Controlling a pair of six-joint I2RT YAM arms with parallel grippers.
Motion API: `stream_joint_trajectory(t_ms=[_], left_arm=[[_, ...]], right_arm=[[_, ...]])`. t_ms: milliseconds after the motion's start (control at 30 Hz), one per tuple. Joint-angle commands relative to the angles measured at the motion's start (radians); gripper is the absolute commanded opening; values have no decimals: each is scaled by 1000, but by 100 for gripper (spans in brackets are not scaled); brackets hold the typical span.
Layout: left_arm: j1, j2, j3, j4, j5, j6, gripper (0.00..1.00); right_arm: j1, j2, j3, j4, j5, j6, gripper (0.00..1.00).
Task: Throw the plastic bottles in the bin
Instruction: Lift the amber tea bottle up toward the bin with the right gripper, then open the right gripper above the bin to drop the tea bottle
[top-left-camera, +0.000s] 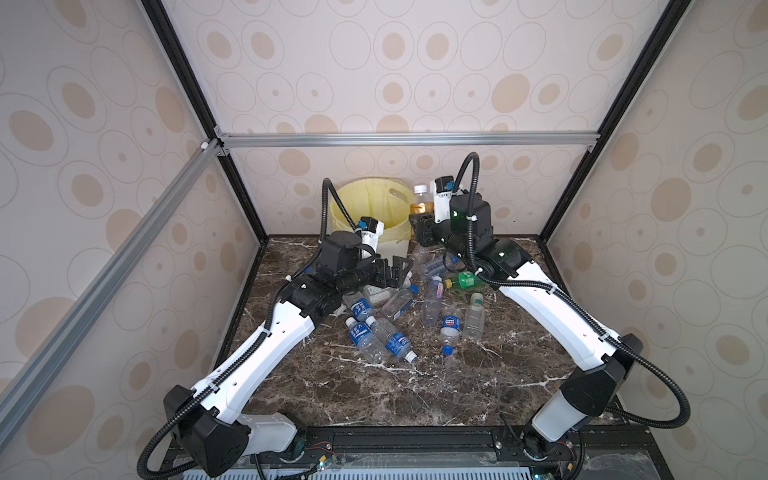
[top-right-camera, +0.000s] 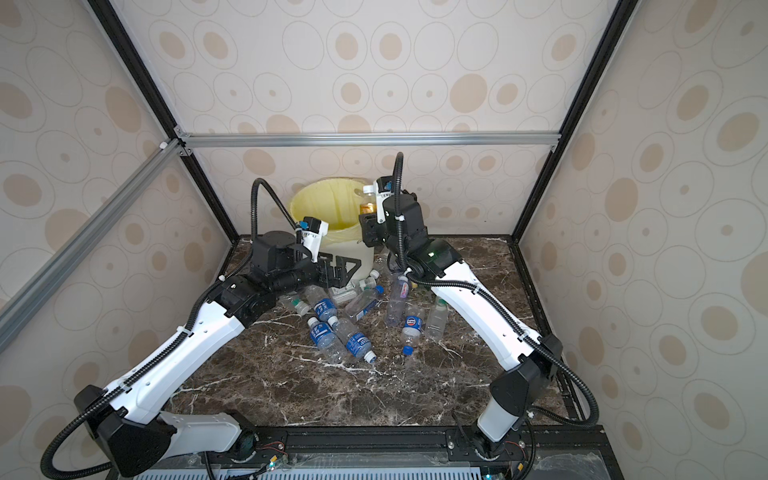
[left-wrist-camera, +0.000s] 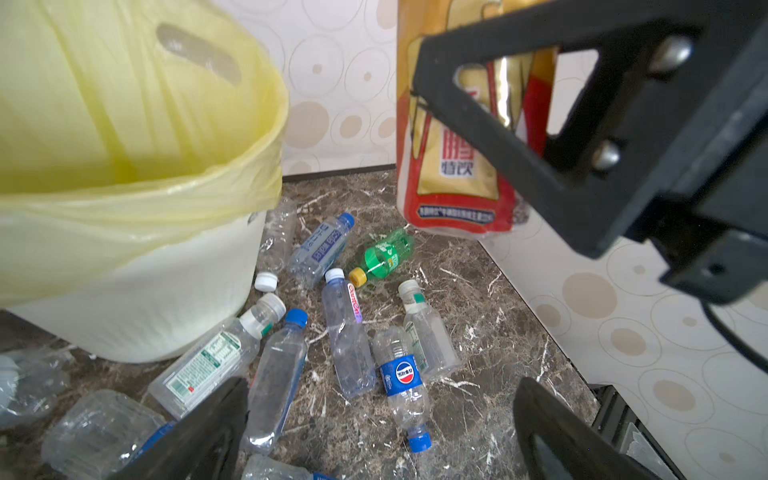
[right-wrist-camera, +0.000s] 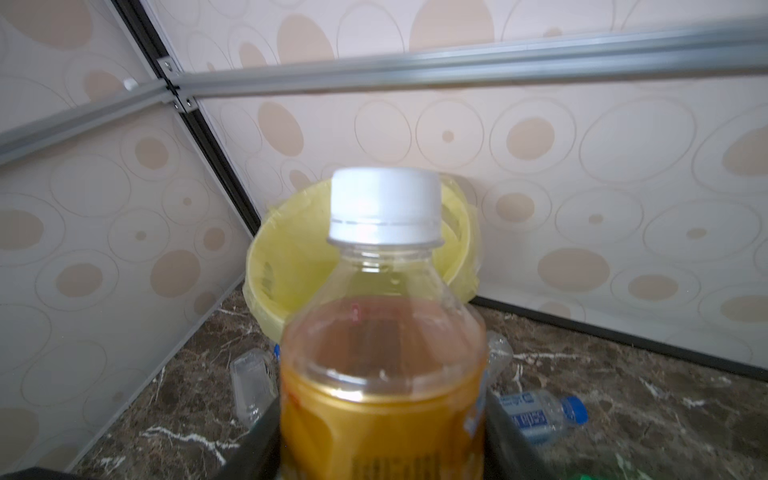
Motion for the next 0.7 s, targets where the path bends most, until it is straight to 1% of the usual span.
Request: stream_joint_trajectory(t_ms=[0,200,300,400,567,600,633,667], left_arm=[[6,-41,65,0,1,89,99],[7,-63,103,24,-20,137,99],[7,-63,130,18,-30,163,99],[9,-64,135,18,-57,177,99],[39,-72,95,39,-40,165,99],[51,-75,83,44,-31,153,99],[65,-78,71,47,-20,141,99],[74,-83,61,47,-12,134,99]], right_arm=[[-1,10,64,175,15,-82,38],[-2,8,156,319,27,-143,38],[-2,17,204,349,42,-152,39],[-1,66,257,355,35,-151,42],[-13,313,503,220,8,-89,42],[-17,403,588,159,8,-66,43],[-22,476,697,73,10,-43,46],[-26,555,825,-15,8,-26,56]])
